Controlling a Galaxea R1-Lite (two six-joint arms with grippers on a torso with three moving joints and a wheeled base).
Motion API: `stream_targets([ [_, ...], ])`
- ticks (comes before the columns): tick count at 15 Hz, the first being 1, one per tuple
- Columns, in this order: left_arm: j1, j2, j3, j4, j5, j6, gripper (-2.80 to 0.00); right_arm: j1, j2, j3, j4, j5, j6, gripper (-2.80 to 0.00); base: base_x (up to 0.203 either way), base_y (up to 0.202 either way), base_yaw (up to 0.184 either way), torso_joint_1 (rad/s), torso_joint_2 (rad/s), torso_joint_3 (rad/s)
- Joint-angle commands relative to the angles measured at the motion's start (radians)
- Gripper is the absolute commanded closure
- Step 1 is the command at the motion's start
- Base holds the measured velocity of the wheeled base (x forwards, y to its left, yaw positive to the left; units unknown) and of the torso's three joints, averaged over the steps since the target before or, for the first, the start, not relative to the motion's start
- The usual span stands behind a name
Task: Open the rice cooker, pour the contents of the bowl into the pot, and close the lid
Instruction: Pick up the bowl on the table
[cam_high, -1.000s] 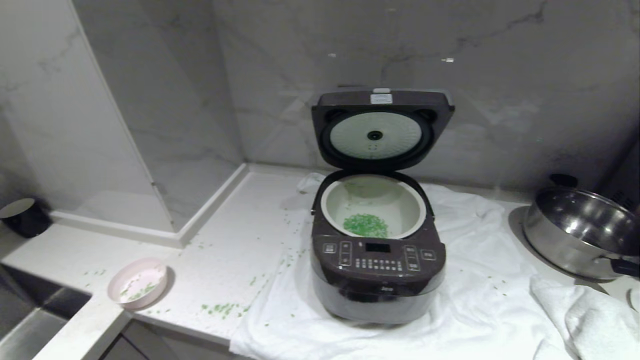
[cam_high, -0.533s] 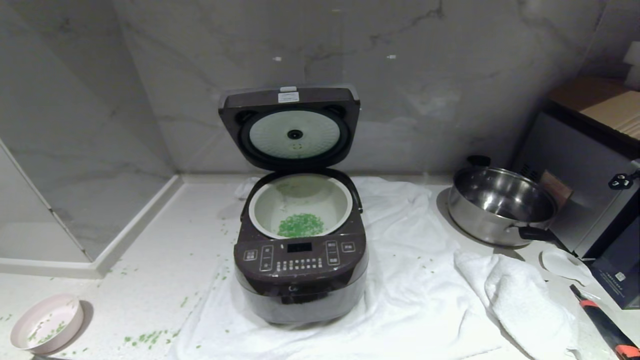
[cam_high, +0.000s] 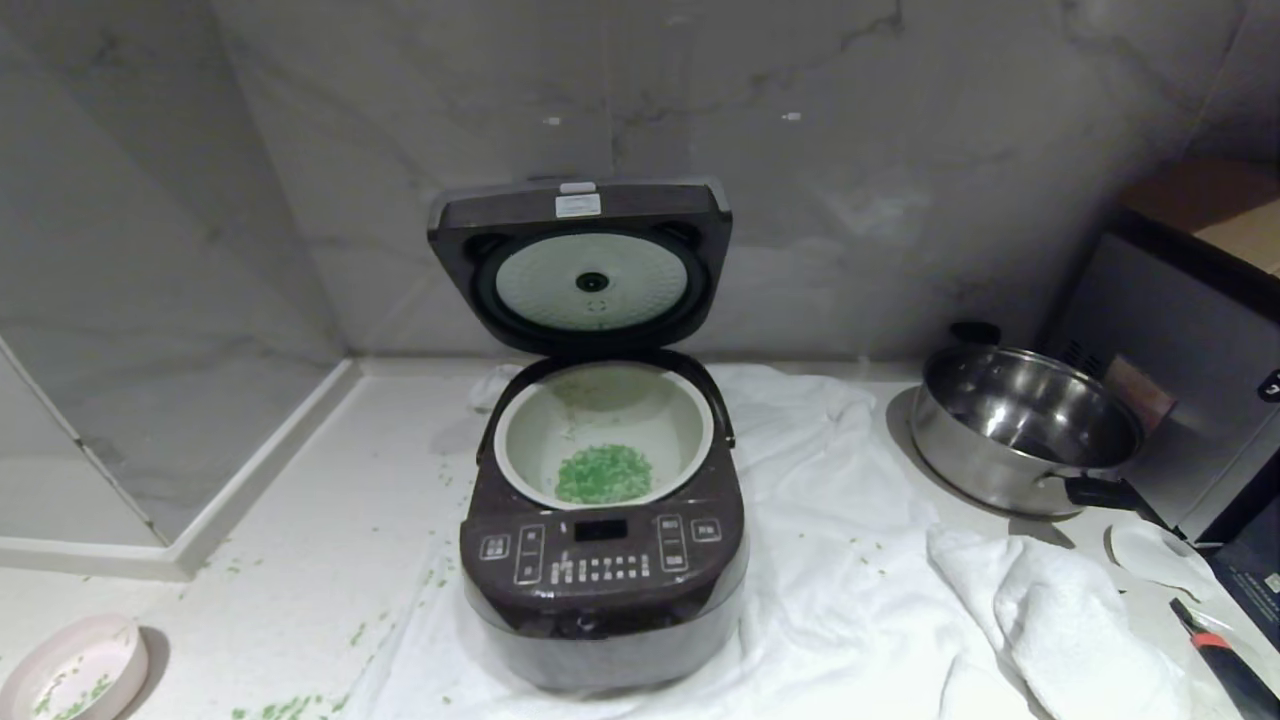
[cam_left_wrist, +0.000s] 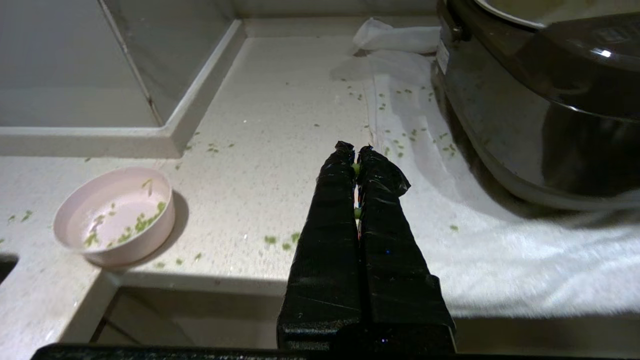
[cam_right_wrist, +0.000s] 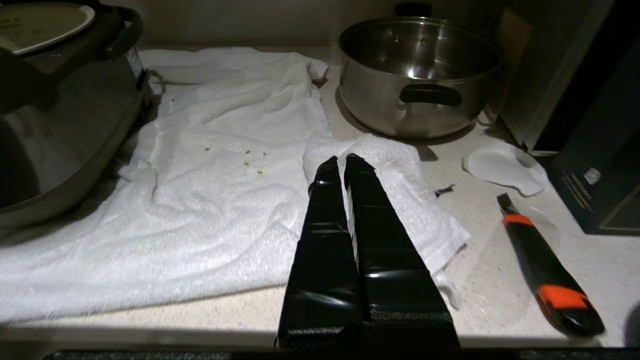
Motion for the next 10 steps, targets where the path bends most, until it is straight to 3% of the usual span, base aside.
stream_targets([
  [1, 0.001, -0.001, 0.001, 0.000, 0.002, -0.005, 0.00, 0.000, 0.001, 0.002, -0.001, 0.000, -0.001, 0.00, 0.204, 0.000, 0.004, 0.012, 0.01, 0.002],
  [4, 0.000, -0.001, 0.000, -0.001, 0.006, -0.035, 0.00, 0.000, 0.001, 0.002, -0.001, 0.000, -0.001, 0.00, 0.153, 0.000, 0.003, 0.009, 0.01, 0.001],
  [10, 0.000, -0.001, 0.000, -0.001, 0.006, -0.035, 0.00, 0.000, 0.001, 0.002, -0.001, 0.000, -0.001, 0.00, 0.000, 0.000, 0.000, 0.000, 0.00, 0.000],
])
